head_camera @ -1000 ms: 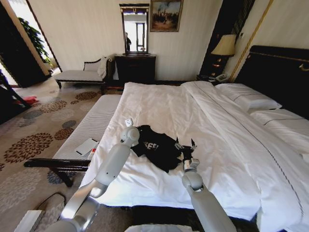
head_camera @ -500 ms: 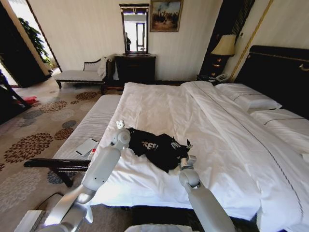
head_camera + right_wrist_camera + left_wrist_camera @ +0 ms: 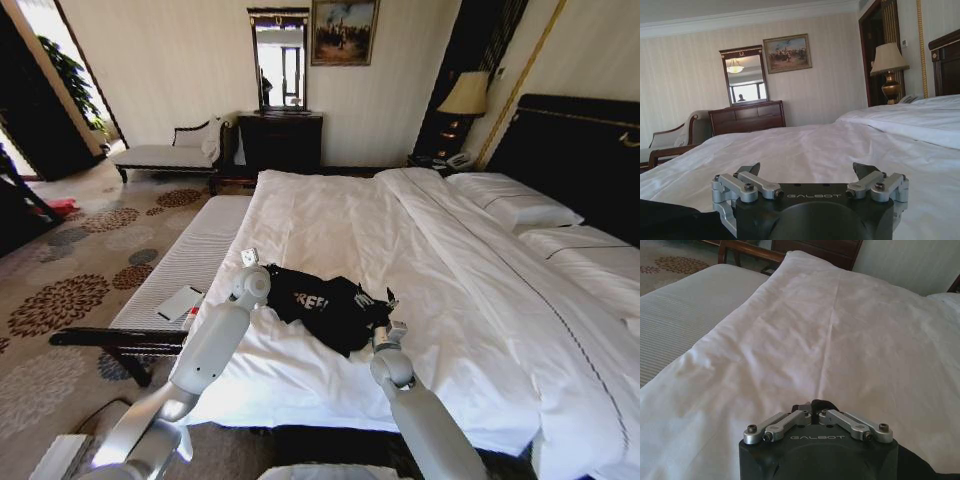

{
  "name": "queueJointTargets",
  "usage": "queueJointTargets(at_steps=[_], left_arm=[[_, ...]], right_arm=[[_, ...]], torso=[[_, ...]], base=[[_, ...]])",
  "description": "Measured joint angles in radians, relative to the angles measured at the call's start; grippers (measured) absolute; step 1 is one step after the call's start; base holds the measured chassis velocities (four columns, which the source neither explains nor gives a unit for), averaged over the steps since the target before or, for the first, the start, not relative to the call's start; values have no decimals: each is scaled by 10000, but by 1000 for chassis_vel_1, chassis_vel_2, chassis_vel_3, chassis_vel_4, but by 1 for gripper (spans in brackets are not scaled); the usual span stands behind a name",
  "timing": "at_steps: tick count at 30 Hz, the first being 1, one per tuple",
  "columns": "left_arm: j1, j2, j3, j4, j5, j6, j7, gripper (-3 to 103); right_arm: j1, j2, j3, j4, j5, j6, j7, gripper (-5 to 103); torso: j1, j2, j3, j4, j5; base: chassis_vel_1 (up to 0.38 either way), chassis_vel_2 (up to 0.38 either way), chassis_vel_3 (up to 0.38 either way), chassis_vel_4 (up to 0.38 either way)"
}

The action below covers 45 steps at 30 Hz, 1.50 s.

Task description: Fold the clothes on the bed.

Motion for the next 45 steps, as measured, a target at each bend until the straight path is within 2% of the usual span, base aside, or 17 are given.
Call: queueJointTargets(at_steps=[6,7,8,9,10,11,12,16,18,27,31,35,45], left_arm=[[-4,-4,2,4,0,0,-1,1],[117,-7,-222,-154,426,-295,572,1],[296,-9,-546,-389,750,-554,977,1],[501,19,-825,-482,974,-712,1175,1],[501,19,-825,-482,974,-712,1175,1],[551,24,-844,-517,995,-728,1218,1],[750,72,-1006,-726,1050,-785,1333,1],[1034,314,-1250,-1087,972,-797,1361,1],[1244,562,-1424,-1276,906,-785,1364,1],[1301,674,-1685,-1391,859,-825,1446,1],[1321,545,-1790,-1356,960,-987,1653,1],[1323,389,-1853,-1302,1086,-1067,1847,1],[1345,141,-1808,-1057,1410,-1076,1981,1]], right_arm=[[0,1,4,0,-3,3,-3,100],[127,-94,-170,-132,946,-891,26,100],[382,-391,-719,-627,2185,-1966,91,100],[753,-806,-1586,-928,3396,-2584,112,100],[753,-806,-1586,-928,3396,-2584,112,100],[973,-987,-1874,-994,3832,-2729,114,100],[1979,-1626,-2591,-1104,5104,-3031,144,100],[2836,-2164,-3166,-1125,6100,-3148,149,100],[3443,-2508,-3427,-1152,6683,-3160,151,100],[4467,-3013,-4010,-1208,7682,-3169,207,100],[4932,-3159,-4271,-1198,8162,-3295,564,100],[5379,-3215,-4557,-1377,8724,-3710,1263,100],[6166,-3013,-4967,-2292,10231,-4822,1997,100]], torso=[[1,0,0,0,0],[1,1,-1,-25,-9],[0,2,-3,-8,-10],[-2,0,0,-10,20],[-2,0,0,-10,20],[-2,-1,2,0,25],[0,1,0,7,-17],[0,0,0,6,5],[3,0,1,3,-3],[0,0,0,0,1],[1,-1,1,0,0],[1,0,0,0,0],[1,-1,0,0,0]], base=[[0,0,0,0],[0,0,0,0],[0,0,0,0],[0,0,0,0],[0,0,0,0],[0,0,0,0],[0,0,0,0],[0,0,0,0],[0,0,0,0],[0,0,0,0],[0,0,0,0],[0,0,0,0],[0,0,0,0]])
